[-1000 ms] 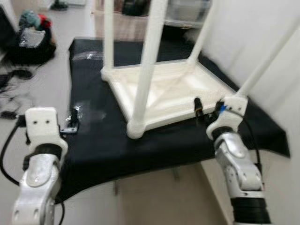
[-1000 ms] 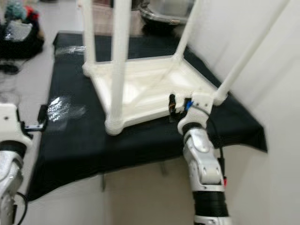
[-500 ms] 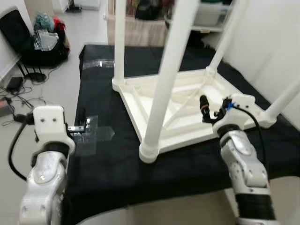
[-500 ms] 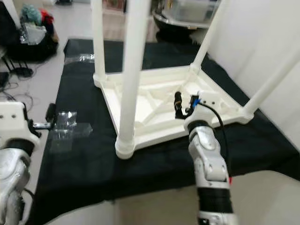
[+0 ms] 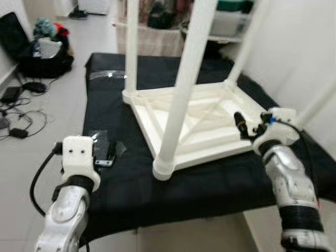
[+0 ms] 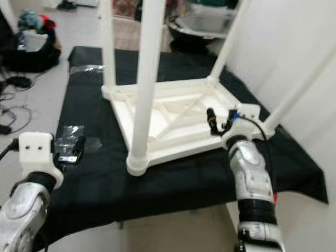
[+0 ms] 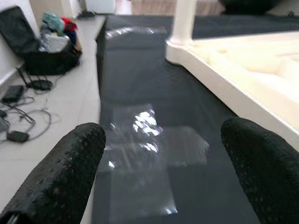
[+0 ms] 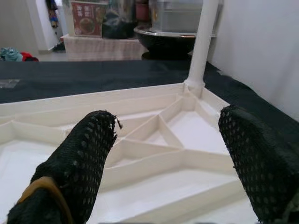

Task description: Building children table

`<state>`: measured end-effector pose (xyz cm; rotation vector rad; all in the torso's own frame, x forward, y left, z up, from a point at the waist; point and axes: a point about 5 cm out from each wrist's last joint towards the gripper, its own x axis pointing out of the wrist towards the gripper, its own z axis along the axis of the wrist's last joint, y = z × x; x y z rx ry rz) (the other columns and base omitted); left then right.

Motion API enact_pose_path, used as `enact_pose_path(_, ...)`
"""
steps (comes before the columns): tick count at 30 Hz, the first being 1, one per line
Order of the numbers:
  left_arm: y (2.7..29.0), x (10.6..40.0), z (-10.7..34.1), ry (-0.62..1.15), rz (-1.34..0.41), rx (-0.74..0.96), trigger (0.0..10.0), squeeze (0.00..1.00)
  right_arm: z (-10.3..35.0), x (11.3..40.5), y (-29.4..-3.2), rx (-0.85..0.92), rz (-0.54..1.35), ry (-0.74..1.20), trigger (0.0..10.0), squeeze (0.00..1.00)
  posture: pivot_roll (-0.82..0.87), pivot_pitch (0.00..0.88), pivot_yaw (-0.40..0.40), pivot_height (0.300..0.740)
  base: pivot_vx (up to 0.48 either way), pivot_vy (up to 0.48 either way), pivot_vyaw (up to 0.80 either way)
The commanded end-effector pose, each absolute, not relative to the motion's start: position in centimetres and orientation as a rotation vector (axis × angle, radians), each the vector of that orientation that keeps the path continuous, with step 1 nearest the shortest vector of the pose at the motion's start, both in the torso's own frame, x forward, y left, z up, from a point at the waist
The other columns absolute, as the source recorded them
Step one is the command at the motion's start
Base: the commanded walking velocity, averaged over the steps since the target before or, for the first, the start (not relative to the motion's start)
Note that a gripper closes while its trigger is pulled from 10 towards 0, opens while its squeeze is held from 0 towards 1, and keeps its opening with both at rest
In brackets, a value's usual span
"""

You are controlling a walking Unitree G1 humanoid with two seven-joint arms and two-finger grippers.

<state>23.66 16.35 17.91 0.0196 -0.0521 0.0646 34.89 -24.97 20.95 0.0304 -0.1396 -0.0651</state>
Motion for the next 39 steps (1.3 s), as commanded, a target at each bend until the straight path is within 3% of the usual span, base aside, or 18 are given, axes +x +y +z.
enact_pose_path(1,15.1,23.5,17.6,-0.038,0.01,0.001,10.0,0.0,20.5,34.6,-26.3,0.035,-0.121,-0.125,10.0,0.0,0.13,0.12,-0.143,0.74,0.0,0.0,0.0)
enact_pose_path(5,14.2,23.2,16.9,-0.01,-0.031,-0.005,10.0,0.0,20.2,34.8,-26.7,0.017,-0.126,-0.121,10.0,0.0,0.13,0.119,-0.143,0.74,0.0,0.0,0.0)
enact_pose_path(15,13.9,23.0,16.5,-0.001,-0.034,-0.01,10.0,0.0,19.9,35.1,-27.2,0.022,-0.138,-0.133,10.0,0.0,0.13,0.116,-0.139,0.74,0.0,0.0,0.8)
enact_pose_path(26,13.7,22.9,16.6,-0.007,-0.043,-0.015,10.0,0.0,19.8,35.5,-28.1,0.047,-0.167,-0.117,10.0,0.0,0.13,0.108,-0.137,0.74,0.0,0.0,0.0)
enact_pose_path(29,13.6,22.9,16.4,-0.002,-0.054,-0.012,10.0,0.0,19.1,35.6,-28.2,0.048,-0.009,-0.051,10.0,0.0,0.13,0.104,-0.136,0.74,0.0,0.0,0.0)
enact_pose_path(34,13.6,22.8,16.3,0.003,-0.06,-0.013,10.0,0.0,19.1,35.4,-29.1,0.018,0.061,-0.011,10.0,0.0,0.13,0.105,-0.135,0.74,0.0,0.0,0.0)
enact_pose_path(35,13.6,22.7,16.0,0.011,-0.063,-0.012,10.0,0.0,19.4,34.7,-30.1,-0.01,0.183,0.031,10.0,0.0,0.13,0.106,-0.135,0.74,0.0,0.0,0.0)
enact_pose_path(39,13.4,22.5,15.8,0.017,-0.064,-0.013,10.0,0.0,19.4,33.9,-30.8,-0.009,0.306,0.082,10.0,0.0,0.13,0.105,-0.134,0.74,0.0,0.0,0.0)
